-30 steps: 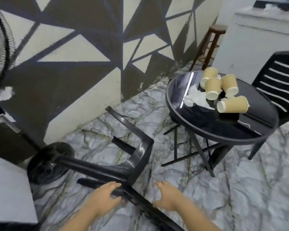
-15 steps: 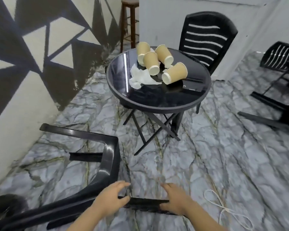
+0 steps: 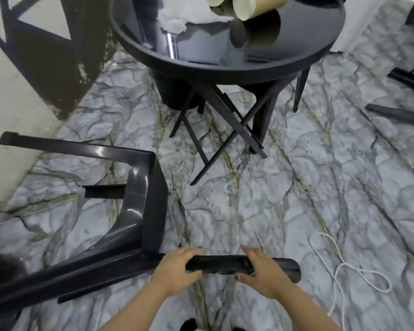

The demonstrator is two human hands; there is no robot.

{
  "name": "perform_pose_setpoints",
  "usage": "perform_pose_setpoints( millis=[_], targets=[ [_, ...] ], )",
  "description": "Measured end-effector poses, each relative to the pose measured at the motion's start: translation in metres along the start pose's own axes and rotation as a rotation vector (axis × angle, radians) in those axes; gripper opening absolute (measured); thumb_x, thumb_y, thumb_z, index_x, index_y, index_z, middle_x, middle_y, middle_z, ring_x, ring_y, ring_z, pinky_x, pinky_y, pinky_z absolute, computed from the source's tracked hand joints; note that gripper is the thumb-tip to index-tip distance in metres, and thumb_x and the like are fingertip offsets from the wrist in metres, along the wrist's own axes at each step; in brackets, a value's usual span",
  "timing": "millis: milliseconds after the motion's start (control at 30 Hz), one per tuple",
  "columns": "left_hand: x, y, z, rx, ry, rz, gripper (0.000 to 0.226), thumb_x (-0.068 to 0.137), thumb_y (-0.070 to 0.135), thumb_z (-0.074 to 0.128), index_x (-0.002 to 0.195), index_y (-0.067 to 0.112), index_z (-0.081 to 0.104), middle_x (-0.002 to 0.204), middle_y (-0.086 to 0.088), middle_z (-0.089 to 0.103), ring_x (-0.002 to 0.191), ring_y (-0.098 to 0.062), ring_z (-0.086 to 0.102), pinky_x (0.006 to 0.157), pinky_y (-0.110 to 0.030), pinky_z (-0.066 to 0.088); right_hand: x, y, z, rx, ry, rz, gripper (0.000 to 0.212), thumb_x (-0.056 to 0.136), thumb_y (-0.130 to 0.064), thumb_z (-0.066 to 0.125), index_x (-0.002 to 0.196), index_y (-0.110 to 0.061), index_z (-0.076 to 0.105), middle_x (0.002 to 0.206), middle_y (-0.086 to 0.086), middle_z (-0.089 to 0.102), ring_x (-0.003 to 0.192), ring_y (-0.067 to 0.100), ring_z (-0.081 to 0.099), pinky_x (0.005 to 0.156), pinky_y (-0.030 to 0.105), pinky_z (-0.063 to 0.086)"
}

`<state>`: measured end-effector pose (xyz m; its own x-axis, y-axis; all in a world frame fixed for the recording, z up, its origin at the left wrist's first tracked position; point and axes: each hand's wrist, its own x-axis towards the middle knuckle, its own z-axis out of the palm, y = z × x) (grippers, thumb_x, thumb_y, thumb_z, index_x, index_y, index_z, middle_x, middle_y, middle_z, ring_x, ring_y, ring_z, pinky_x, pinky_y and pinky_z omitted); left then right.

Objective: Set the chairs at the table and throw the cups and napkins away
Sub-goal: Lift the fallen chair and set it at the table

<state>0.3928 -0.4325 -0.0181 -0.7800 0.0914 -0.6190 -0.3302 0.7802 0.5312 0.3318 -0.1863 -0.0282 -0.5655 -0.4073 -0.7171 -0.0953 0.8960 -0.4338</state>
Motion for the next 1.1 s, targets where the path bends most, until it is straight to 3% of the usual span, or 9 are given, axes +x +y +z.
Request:
perform_pose_setpoints(
  millis=[133, 267, 333, 400, 500, 667, 867, 1000, 1100],
  targets=[
    [0.033, -0.003, 0.029, 0.006, -0.084, 0.016, 0.058, 0.081, 0.046, 0.062, 0.133, 0.026, 0.047, 0.139, 0.003, 0.048, 0.129, -0.016, 0.043, 0.11, -0.035, 0.032, 0.018, 0.036, 0.019, -0.123, 0.08, -0.028, 0.062, 0.093, -0.053, 0.039, 0.146, -0.027, 0.02, 0.152, -0.004, 0.031, 0.14, 0.017, 0.027, 0.116, 0.038, 0.016],
    [0.054, 0.003, 0.05, 0.071, -0.121, -0.039, 0.052, 0.084, 0.057, 0.053, 0.133, 0.046, 0.039, 0.141, 0.015, 0.043, 0.133, -0.012, 0.034, 0.116, -0.051, 0.009, 0.025, 0.053, 0.027, -0.184, 0.158, -0.085, 0.046, 0.095, -0.047, 0.038, 0.138, -0.029, 0.035, 0.137, -0.005, 0.049, 0.126, 0.017, 0.041, 0.109, 0.033, 0.022],
    [0.06, 0.004, 0.053, 0.09, -0.159, -0.029, 0.048, 0.086, 0.055, 0.052, 0.132, 0.049, 0.038, 0.142, 0.018, 0.042, 0.135, -0.011, 0.031, 0.116, -0.053, 0.006, 0.025, 0.051, 0.026, -0.182, 0.159, -0.087, 0.041, 0.096, -0.042, 0.04, 0.135, -0.029, 0.038, 0.131, -0.003, 0.051, 0.121, 0.02, 0.043, 0.104, 0.034, 0.024],
    [0.061, 0.006, 0.05, 0.094, -0.21, 0.001, 0.049, 0.088, 0.053, 0.051, 0.134, 0.049, 0.035, 0.145, 0.019, 0.04, 0.137, -0.009, 0.029, 0.115, -0.05, 0.011, 0.024, 0.048, 0.023, -0.179, 0.133, -0.079, 0.039, 0.095, -0.039, 0.043, 0.133, -0.029, 0.041, 0.129, -0.001, 0.052, 0.121, 0.022, 0.043, 0.101, 0.035, 0.025],
    [0.051, 0.017, 0.043, 0.035, -0.236, 0.064, 0.049, 0.089, 0.046, 0.054, 0.135, 0.048, 0.037, 0.144, 0.016, 0.043, 0.134, -0.01, 0.035, 0.111, -0.034, 0.022, 0.009, 0.043, 0.011, -0.174, 0.122, -0.078, 0.039, 0.094, -0.037, 0.046, 0.132, -0.03, 0.042, 0.129, -0.003, 0.053, 0.121, 0.021, 0.042, 0.098, 0.034, 0.026],
    [0.017, 0.073, 0.025, -0.176, -0.166, 0.096, 0.045, 0.087, 0.035, 0.063, 0.13, 0.039, 0.049, 0.126, 0.018, 0.057, 0.118, -0.003, 0.05, 0.105, -0.031, 0.04, -0.055, 0.034, -0.046, -0.192, 0.202, -0.104, 0.033, 0.092, -0.042, 0.047, 0.123, -0.03, 0.05, 0.118, -0.002, 0.058, 0.114, 0.021, 0.048, 0.085, 0.034, 0.027],
    [-0.034, 0.149, -0.018, -0.475, -0.047, 0.161, 0.038, 0.087, 0.022, 0.064, 0.122, 0.037, 0.057, 0.114, 0.017, 0.065, 0.101, 0.004, 0.061, 0.083, -0.015, 0.048, -0.142, 0.002, -0.142, -0.457, 0.367, -0.18, 0.038, 0.093, -0.044, 0.041, 0.126, -0.026, 0.046, 0.123, -0.002, 0.056, 0.115, 0.021, 0.047, 0.096, 0.034, 0.03],
    [-0.069, 0.184, -0.042, -0.558, 0.074, 0.215, 0.039, 0.086, 0.021, 0.066, 0.116, 0.044, 0.06, 0.119, 0.018, 0.065, 0.11, 0.001, 0.059, 0.095, -0.02, 0.046, -0.19, -0.032, -0.192, -0.543, 0.449, -0.228, 0.043, 0.089, -0.052, 0.046, 0.124, -0.027, 0.05, 0.121, -0.003, 0.06, 0.114, 0.019, 0.05, 0.096, 0.032, 0.028],
    [-0.092, 0.2, -0.054, -0.615, 0.148, 0.224, 0.037, 0.086, 0.02, 0.067, 0.117, 0.039, 0.061, 0.115, 0.02, 0.066, 0.106, 0.002, 0.061, 0.091, -0.016, 0.047, -0.221, -0.053, -0.216, -0.586, 0.53, -0.229, 0.041, 0.087, -0.054, 0.048, 0.119, -0.029, 0.055, 0.117, -0.007, 0.063, 0.114, 0.017, 0.05, 0.107, 0.035, 0.018]
  ],
)
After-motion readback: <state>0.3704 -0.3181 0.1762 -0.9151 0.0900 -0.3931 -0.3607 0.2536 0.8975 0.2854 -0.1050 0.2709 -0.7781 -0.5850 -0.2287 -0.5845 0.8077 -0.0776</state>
